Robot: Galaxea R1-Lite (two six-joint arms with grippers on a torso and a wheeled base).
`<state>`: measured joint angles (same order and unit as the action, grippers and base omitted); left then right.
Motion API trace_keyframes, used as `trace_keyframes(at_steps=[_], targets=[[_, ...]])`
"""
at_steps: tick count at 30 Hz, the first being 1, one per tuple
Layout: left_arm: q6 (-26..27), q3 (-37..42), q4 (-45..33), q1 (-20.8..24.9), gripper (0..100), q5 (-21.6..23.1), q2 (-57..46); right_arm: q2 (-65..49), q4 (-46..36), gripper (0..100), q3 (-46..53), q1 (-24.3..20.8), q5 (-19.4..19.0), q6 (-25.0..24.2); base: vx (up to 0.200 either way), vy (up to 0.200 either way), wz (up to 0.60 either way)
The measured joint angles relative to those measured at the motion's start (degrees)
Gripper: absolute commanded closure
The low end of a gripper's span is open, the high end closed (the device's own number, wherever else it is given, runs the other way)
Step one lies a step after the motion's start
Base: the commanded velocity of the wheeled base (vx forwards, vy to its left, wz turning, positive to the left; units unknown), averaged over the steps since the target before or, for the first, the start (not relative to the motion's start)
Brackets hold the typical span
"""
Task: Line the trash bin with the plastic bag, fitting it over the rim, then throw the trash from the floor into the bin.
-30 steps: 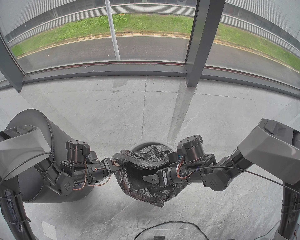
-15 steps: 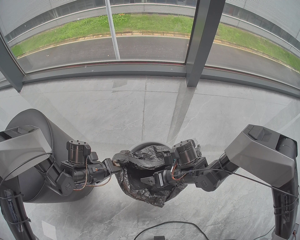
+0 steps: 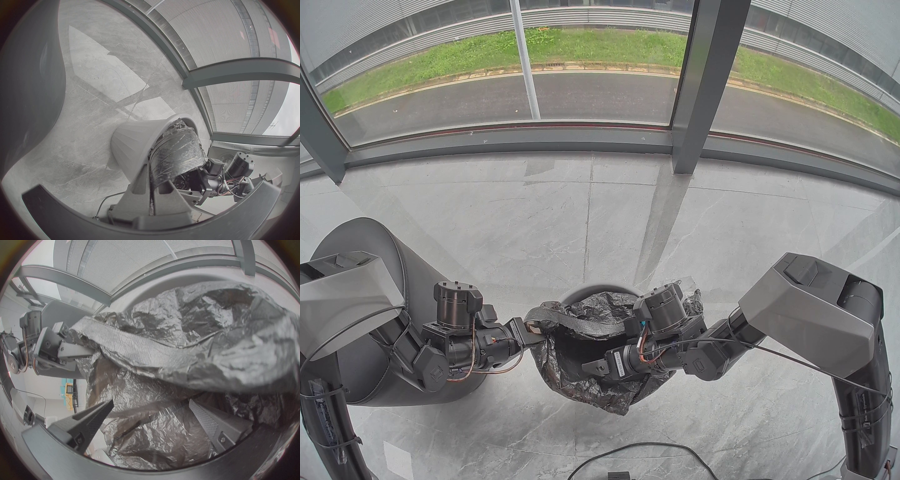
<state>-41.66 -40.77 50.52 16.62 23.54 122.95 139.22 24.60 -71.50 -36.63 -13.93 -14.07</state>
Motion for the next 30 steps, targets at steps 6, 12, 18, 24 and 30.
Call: trace_keyframes(at_steps=[6, 12, 18, 24, 30], targets=[[0.0, 0.1, 0.0, 0.0, 100, 0.0, 0.0, -0.2, -3.2, 0, -0.2, 0.0, 0.1, 1.6, 0.0, 0.0, 0.0], [0.0, 0.1, 0.0, 0.0, 100, 0.0, 0.1, -0.4, -6.3, 0, -0.2, 0.0, 0.1, 3.0, 0.0, 0.0, 0.0], [0.0, 0.2, 0.0, 0.0, 100, 0.0, 0.1, -0.9, -9.1, 0, -0.4, 0.0, 0.1, 4.1, 0.0, 0.0, 0.0], [0.1, 0.2, 0.0, 0.0, 100, 0.0, 0.1, -1.4, -12.0, 0, -0.8, 0.2, 0.0, 5.3, 0.0, 0.0, 0.0], [0.1, 0.2, 0.0, 0.1, 100, 0.2, 0.1, -2.3, -14.5, 0, -0.9, 0.2, -0.2, 6.1, 0.0, 0.0, 0.0]])
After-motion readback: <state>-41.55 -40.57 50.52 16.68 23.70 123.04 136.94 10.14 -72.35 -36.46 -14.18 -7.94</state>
